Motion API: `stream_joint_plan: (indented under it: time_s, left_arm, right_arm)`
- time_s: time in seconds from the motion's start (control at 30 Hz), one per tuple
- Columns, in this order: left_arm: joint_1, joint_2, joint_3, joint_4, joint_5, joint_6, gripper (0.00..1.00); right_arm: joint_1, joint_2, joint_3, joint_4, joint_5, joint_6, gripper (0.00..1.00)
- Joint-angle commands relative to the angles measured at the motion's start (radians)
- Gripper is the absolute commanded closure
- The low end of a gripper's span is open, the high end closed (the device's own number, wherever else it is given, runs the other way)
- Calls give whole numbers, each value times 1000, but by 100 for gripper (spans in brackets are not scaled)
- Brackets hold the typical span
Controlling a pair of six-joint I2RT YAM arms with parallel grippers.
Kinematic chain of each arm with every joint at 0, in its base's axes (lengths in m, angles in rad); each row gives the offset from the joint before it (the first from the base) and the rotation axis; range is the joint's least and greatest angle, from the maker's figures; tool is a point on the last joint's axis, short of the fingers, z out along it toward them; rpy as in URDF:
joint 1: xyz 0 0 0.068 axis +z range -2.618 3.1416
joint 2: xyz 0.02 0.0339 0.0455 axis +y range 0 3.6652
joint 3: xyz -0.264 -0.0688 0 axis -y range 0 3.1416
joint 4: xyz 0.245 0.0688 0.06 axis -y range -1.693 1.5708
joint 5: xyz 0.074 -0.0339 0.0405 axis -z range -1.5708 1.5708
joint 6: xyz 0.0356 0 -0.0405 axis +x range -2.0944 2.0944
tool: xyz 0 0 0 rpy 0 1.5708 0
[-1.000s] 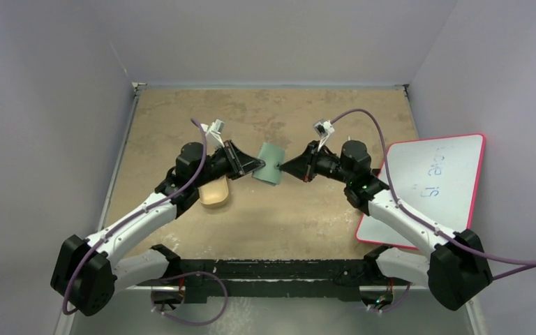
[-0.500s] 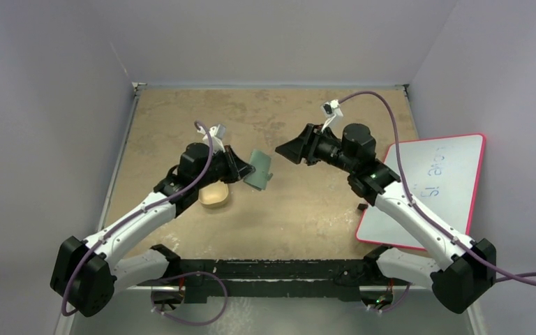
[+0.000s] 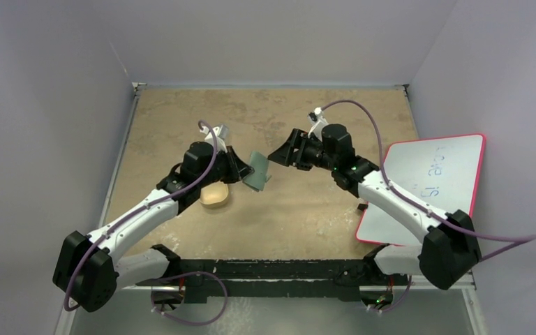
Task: Put the credit cards into the card holder
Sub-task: Open the card holder at the center of the board.
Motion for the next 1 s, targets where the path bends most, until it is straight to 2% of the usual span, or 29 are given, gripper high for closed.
stream_joint_plan:
  time_s: [0.0,0.23,0.3,0.53,0.7,0.9,0.97]
  left_arm:
    - [-1,-2,44,48,-9,12,100]
    - [-1,3,52,59,-7,-8,100]
    - [-1,3,50,67,-9,-19,100]
    - [0,12,18,132,10,-71,100]
    - [-1,21,16,126,6,-80,100]
    - [-1,65,7,132,26,-140,100]
    - [0,82,4,117,24,-143,85]
  right_arm:
    - [13,70,1,60,-60,19,29]
    - [25,127,-47,77,-76,25,35]
    - [26,139,-67,94,-83,32,40]
    - [27,130,-120,135,-86,33,66]
    - [26,98,-119,72,-78,-18,100]
    - [25,10,-165,52,-95,-113,100]
    - [25,-26,-187,30,-78,-141,100]
